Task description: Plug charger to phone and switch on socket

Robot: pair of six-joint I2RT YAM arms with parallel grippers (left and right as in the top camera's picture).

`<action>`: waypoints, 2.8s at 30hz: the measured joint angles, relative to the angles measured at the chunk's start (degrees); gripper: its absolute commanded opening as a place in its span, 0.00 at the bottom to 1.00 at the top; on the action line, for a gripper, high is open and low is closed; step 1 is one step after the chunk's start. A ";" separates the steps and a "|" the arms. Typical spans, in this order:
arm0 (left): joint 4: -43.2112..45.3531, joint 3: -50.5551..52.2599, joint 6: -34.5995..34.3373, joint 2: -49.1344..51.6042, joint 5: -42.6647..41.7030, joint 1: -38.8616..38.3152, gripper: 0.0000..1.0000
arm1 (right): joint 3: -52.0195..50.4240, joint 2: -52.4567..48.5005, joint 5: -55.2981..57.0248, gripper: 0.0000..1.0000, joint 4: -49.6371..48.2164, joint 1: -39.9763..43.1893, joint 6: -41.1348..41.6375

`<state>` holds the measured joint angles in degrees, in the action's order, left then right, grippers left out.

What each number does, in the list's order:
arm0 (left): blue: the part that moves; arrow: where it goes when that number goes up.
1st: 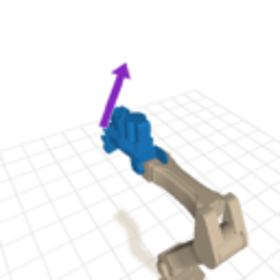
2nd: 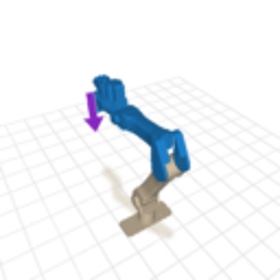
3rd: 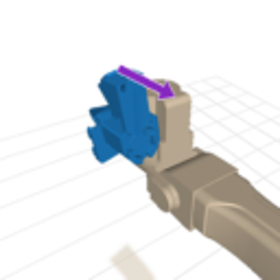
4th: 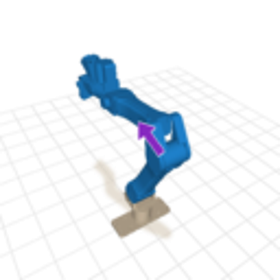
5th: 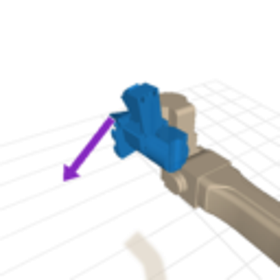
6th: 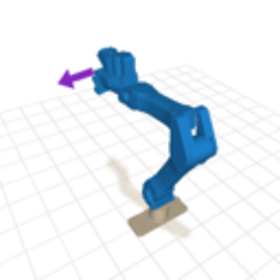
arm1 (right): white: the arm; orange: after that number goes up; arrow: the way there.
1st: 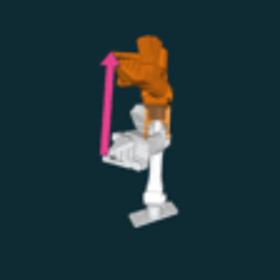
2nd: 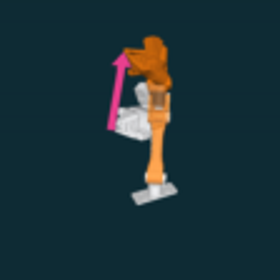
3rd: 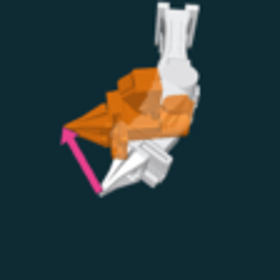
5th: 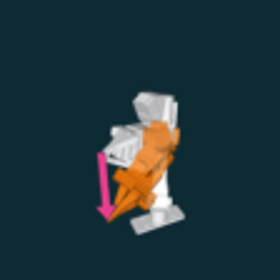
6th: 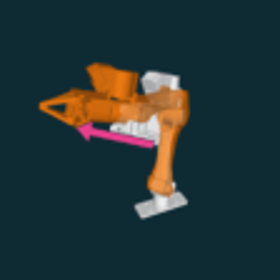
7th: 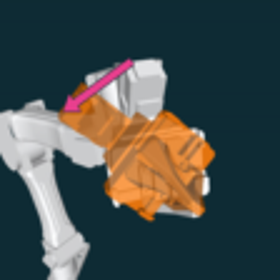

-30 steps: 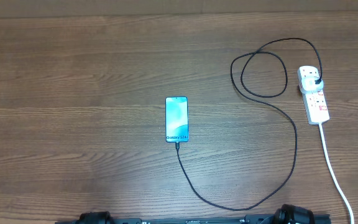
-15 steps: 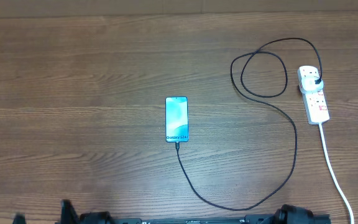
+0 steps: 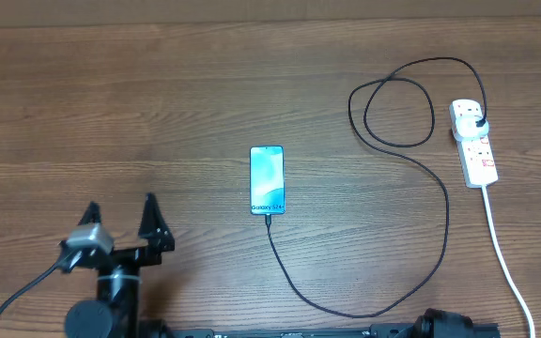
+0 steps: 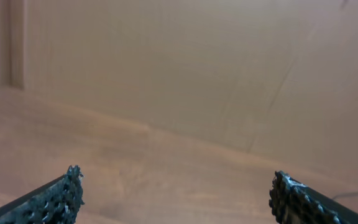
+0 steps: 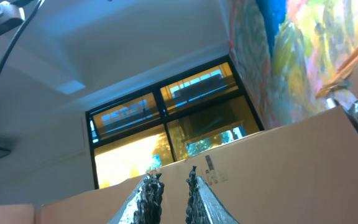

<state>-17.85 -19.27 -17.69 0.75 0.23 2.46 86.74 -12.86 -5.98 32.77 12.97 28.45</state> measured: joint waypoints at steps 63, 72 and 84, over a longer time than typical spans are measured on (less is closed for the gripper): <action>13.33 18.62 0.00 0.00 -1.11 0.00 1.00 | -2.62 10.12 1.53 0.25 0.31 -0.07 0.02; 13.33 18.62 0.00 0.00 -1.11 0.00 1.00 | -1.64 12.13 1.73 0.29 0.26 -1.51 0.00; 13.33 18.62 6.43 0.00 -1.09 0.00 0.99 | -1.73 12.13 1.75 0.29 0.37 -1.51 0.00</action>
<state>-4.51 -0.64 -11.27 0.75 -0.86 2.46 85.01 -0.73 -4.23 33.15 11.46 28.45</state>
